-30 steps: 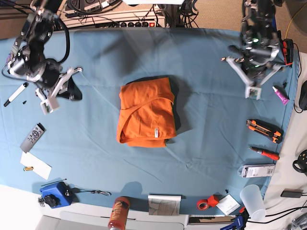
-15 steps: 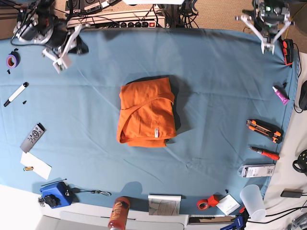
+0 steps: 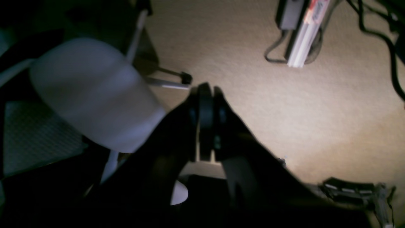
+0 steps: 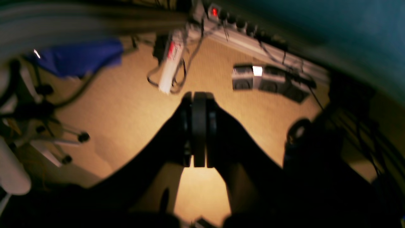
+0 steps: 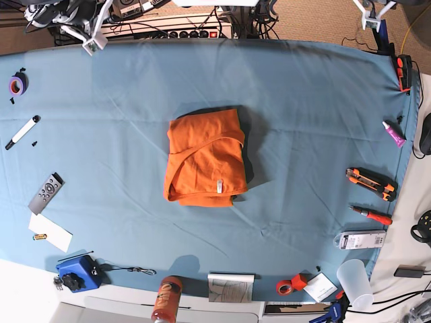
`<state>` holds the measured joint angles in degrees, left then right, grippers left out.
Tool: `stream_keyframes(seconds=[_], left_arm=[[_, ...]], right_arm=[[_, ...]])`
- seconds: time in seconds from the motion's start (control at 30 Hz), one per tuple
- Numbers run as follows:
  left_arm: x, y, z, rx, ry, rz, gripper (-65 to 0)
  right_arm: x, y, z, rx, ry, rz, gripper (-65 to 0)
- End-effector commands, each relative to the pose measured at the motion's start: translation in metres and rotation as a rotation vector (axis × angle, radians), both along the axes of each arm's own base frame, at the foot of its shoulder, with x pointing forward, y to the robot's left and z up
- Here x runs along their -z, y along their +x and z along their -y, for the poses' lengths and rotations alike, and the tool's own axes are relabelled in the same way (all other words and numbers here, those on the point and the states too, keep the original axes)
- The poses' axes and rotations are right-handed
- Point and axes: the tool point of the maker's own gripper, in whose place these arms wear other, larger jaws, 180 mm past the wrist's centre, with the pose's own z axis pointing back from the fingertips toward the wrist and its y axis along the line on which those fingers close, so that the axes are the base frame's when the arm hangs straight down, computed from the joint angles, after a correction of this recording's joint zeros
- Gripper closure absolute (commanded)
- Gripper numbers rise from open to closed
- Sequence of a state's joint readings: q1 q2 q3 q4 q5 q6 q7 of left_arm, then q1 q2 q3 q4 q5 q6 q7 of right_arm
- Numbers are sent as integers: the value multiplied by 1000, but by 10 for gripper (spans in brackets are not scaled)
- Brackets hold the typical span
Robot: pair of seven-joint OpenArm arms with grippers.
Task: Layout the t-shirt on the table in an organized manner, then fold the t-shirt properly
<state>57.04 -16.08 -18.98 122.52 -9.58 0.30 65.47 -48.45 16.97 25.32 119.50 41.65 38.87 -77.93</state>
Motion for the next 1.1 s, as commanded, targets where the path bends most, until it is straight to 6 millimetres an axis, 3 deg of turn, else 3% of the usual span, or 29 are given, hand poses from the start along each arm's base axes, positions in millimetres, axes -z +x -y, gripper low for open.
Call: stream_keyframes(seconds=[0.0, 0.17, 0.37, 0.63, 0.9, 1.07], left_arm=[[-4, -3, 0, 13, -5, 1, 0], [4, -16, 4, -18, -42, -19, 0], [31, -49, 7, -23, -110, -108, 0], [84, -83, -6, -102, -138, -211, 0], [141, -93, -4, -167, -221, -228, 0], [173, -85, -5, -245, -229, -162, 0]], right_arm=[[1, -8, 6, -9, -21, -21, 0], [21, -39, 20, 49, -25, -139, 0], [47, -71, 35, 139, -23, -248, 0], [88, -84, 50, 211, -41, -338, 0], [153, -88, 36, 32, -59, -413, 0], [184, -94, 34, -141, -94, -451, 0]])
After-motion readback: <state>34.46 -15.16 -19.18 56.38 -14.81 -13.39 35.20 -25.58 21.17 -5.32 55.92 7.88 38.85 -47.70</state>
